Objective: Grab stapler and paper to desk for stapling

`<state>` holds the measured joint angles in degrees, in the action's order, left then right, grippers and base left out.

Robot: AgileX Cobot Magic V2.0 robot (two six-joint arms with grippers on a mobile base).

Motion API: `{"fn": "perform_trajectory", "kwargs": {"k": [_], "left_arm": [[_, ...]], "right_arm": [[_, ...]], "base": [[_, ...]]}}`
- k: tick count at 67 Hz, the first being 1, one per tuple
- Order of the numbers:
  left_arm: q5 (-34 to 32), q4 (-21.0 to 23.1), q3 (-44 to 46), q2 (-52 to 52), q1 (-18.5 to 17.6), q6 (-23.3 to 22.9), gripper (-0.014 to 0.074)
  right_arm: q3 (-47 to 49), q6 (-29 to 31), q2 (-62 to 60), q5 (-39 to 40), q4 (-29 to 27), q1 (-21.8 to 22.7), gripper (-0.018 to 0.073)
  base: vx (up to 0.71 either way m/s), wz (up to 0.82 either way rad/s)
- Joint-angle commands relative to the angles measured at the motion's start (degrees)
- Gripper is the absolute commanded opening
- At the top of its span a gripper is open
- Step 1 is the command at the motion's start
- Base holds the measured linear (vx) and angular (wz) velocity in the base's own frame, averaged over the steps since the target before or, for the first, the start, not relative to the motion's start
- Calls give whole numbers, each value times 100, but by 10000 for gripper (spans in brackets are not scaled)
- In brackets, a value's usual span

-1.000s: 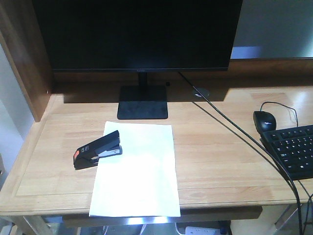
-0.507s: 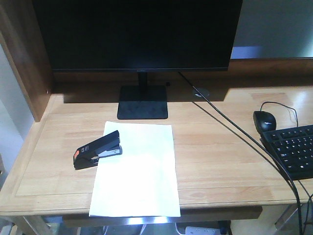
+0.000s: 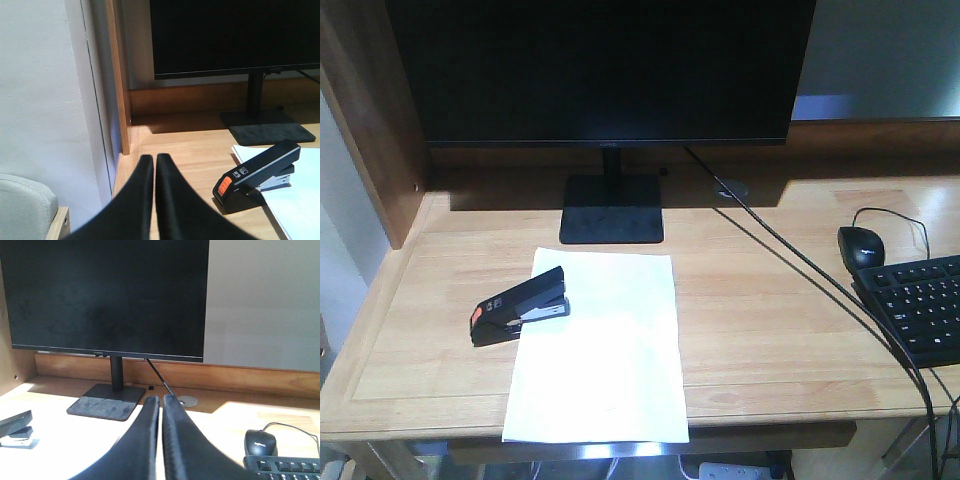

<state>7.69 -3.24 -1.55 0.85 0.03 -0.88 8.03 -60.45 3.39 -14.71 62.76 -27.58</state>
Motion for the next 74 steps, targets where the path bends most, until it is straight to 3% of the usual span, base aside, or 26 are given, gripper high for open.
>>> {"fn": "perform_trajectory", "kwargs": {"k": [1, 20, 24, 29, 35, 43, 50, 59, 74], "left_arm": [[-404, 59, -157, 72, 5, -57, -6], [-404, 59, -157, 72, 5, -57, -6], [-404, 59, -157, 72, 5, -57, -6], [-404, 59, -157, 72, 5, -57, -6], [-404, 59, -157, 72, 5, -57, -6], [-404, 59, -157, 72, 5, -57, -6], [-404, 59, -157, 72, 5, -57, -6], [-404, 59, -157, 72, 5, -57, -6], [-404, 59, -157, 72, 5, -57, -6]], "right_arm": [[151, 20, 55, 133, 145, 13, -9], [147, 28, 55, 133, 115, 13, -9], [154, 272, 50, 46, -35, 13, -9], [158, 921, 50, -121, -701, 18, -9], [152, 2198, 50, -182, -1781, 171, -9], [152, 4026, 50, -6, -3349, 816, -9], [152, 4981, 41, 307, -4271, 1470, -9], [148, 5423, -172, 389, -4847, 1898, -9], [148, 5789, -479, 350, -5336, 1882, -9]], "base": [[0, 0], [0, 0], [0, 0], [0, 0], [0, 0], [0, 0], [0, 0], [0, 0], [0, 0]]}}
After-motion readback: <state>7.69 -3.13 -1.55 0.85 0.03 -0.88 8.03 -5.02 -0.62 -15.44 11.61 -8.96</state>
